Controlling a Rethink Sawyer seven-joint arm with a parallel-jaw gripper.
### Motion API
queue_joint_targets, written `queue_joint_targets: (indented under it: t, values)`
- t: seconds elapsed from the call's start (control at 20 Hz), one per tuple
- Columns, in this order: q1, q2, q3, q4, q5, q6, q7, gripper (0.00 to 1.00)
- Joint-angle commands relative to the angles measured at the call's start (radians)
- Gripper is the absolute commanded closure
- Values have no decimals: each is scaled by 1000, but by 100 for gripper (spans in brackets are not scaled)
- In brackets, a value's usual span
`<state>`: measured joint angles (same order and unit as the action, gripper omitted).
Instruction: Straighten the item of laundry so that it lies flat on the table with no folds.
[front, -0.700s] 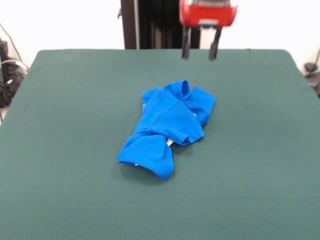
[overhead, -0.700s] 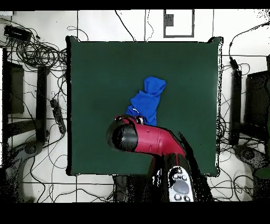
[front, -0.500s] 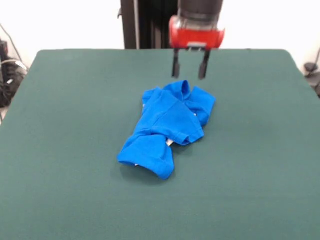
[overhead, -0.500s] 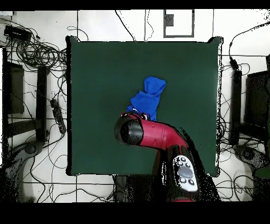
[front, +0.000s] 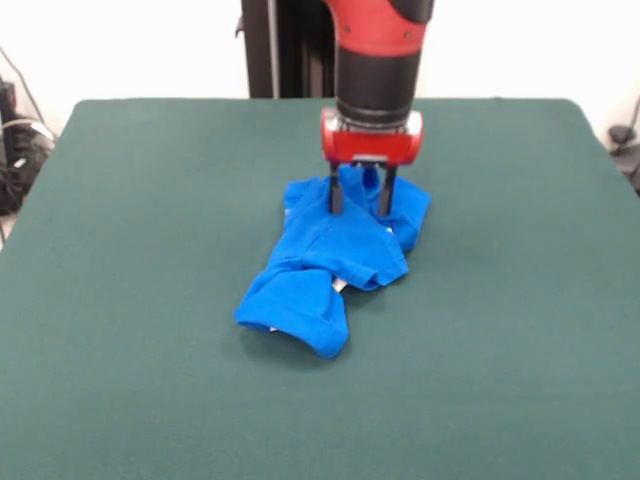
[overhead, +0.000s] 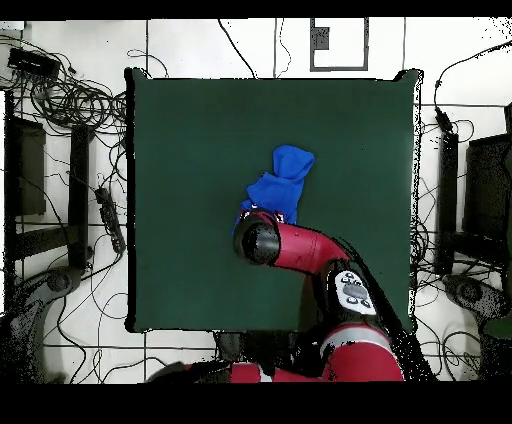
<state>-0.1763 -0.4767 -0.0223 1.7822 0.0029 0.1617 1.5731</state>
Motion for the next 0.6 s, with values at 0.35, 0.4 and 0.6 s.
queue_joint_targets:
  t: [0.35, 0.4, 0.6]
  values:
    - [-3, 132, 152, -99, -42, -120, 112, 0]
    - [1, 130, 146, -98, -46, -131, 116, 0]
    - [-18, 131, 167, -96, -63, -137, 116, 100]
